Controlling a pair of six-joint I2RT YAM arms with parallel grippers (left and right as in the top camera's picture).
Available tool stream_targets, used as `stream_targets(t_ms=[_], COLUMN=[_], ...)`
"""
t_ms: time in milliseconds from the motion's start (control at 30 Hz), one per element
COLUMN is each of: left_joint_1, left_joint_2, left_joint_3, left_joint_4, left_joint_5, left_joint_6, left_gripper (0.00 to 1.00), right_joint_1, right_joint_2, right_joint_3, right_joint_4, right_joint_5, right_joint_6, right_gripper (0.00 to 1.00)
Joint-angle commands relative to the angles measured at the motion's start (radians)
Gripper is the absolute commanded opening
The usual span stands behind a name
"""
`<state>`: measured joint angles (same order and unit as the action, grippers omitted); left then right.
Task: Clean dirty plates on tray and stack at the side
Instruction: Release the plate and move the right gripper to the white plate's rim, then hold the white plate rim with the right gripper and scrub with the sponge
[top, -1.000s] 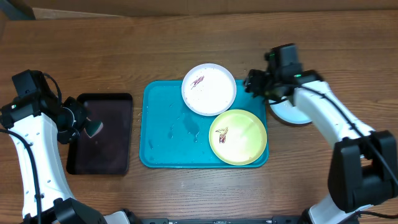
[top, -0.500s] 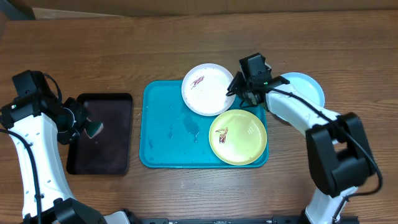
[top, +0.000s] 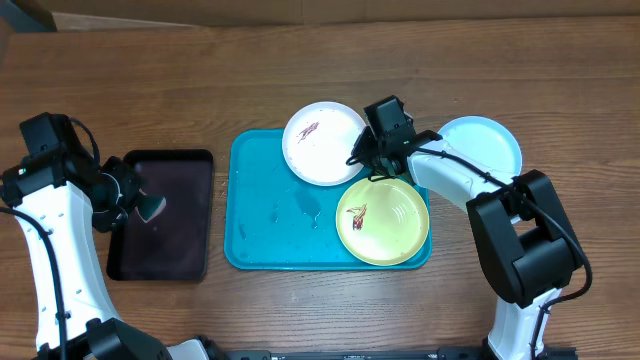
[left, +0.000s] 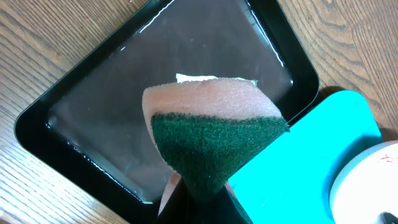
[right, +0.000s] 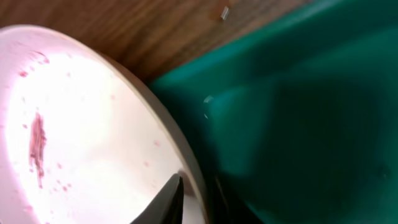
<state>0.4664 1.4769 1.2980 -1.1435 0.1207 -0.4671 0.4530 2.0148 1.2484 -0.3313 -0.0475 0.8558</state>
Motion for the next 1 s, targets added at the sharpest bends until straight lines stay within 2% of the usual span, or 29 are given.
stream_targets(t_ms=[0,100,233,433,600,767,967], left_joint_1=[-0.008,-0.025,-0.072,-0.171,-0.273,-0.394,-0.496], left_joint_2=[0.002,0.002,0.002,0.002,0.002,0.011,0.077], left_joint_3=[-0.006,-0.006,-0.006,-0.006,-0.006,-0.006,-0.006], left_joint_4=[0.003,0.023,0.053,0.081,0.130,0.176,0.173], left_joint_5=[0.023,0.068,0.130,0.149,0.287,0.286,0.132], left_joint_6=[0.019,0.059,0.135,0.196,0.296,0.290,0.151], left_gripper=[0.04,0.04,0.05,0.04,0.04,0.04,0.04], right_joint_1=[0.000,0.003,0.018,0.050,0.087,0.159,0.228], right_joint_2=[0.010,0.010,0.010,0.010,0.010,0.010,0.010], right_joint_3=[0.004,0.004,0.004,0.004,0.008,0.040,0.086], right_joint_4=[0.035,0.085,0.118,0.055,-0.009,-0.055,-0.138], right_joint_5=[-0.075,-0.175,-0.308,-0.314,-0.321,-0.286,-0.090], right_joint_6=[-0.124,-0.224,-0.346,-0.349,-0.450,-0.535,-0.512], right_gripper=[0.12,0.04,0.04,0.04,0.04,0.04,0.04])
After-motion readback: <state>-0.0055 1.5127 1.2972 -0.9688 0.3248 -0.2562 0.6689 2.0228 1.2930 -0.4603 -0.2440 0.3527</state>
